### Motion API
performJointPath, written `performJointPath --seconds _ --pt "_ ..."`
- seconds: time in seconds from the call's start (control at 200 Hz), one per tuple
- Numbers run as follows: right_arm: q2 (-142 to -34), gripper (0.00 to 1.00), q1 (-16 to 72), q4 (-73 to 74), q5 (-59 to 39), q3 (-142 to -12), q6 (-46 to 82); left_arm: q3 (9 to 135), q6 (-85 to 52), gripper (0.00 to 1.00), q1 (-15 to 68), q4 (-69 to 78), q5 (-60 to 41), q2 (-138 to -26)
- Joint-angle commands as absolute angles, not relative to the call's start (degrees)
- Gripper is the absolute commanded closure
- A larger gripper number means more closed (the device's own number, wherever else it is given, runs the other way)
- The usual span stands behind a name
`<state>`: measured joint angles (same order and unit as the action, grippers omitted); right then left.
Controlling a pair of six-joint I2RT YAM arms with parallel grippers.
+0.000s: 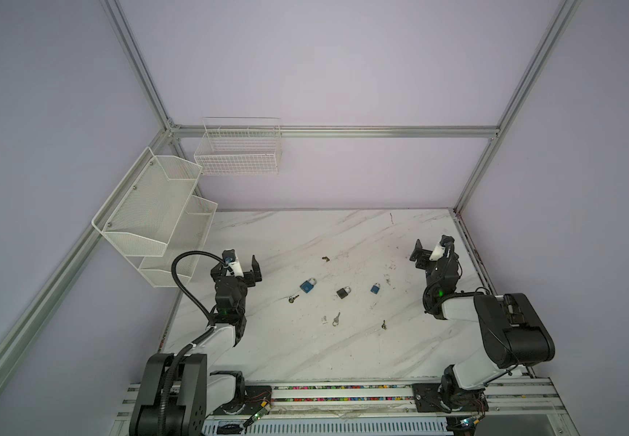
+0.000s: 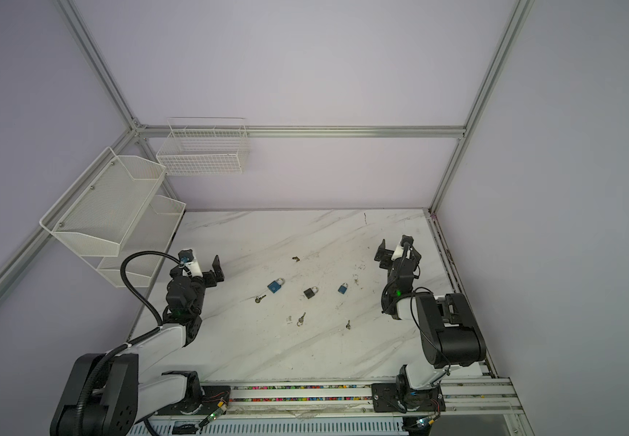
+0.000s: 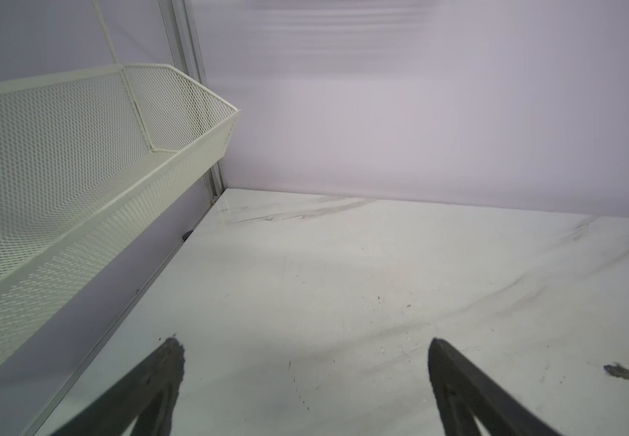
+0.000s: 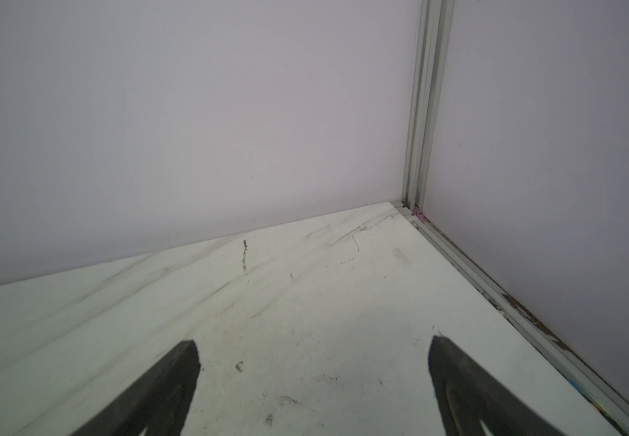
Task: Unlock with the key
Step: 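Move both grippers forward over the padlocks and keys on the table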
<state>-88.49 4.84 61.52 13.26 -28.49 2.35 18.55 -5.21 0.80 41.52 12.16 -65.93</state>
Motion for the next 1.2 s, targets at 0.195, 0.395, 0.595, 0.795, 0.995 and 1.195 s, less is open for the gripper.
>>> performJointPath --seconds 0.195,0.395,0.595,0.795,0.995,1.195 --pt "-76.2 0.02 5.0 37.1 15.4 -34.3 24.2 25.6 -25.5 0.0 0.7 20.1 10.3 -53.8" --pt "-71.0 0.03 4.8 31.5 8.3 -32.1 39.2 26.5 -40.0 0.0 0.6 12.0 11.5 -50.0" --pt "-73.3 0.02 4.8 18.5 -0.4 -38.4 37.4 27.1 -45.5 0.0 0.0 4.5 9.1 -48.2" --pt "-74.2 0.02 6.5 10.1 -5.4 -42.5 35.2 27.4 -43.6 0.0 0.0 0.9 1.4 -44.1" --pt "-73.4 0.02 10.0 0.7 -5.2 -45.7 32.8 27.8 -44.3 0.0 1.6 -1.1 -6.8 -42.1" --pt "-72.9 0.03 15.5 -7.3 -4.4 -47.7 31.3 28.5 -45.2 0.0 9.4 -2.9 -6.7 -42.7"
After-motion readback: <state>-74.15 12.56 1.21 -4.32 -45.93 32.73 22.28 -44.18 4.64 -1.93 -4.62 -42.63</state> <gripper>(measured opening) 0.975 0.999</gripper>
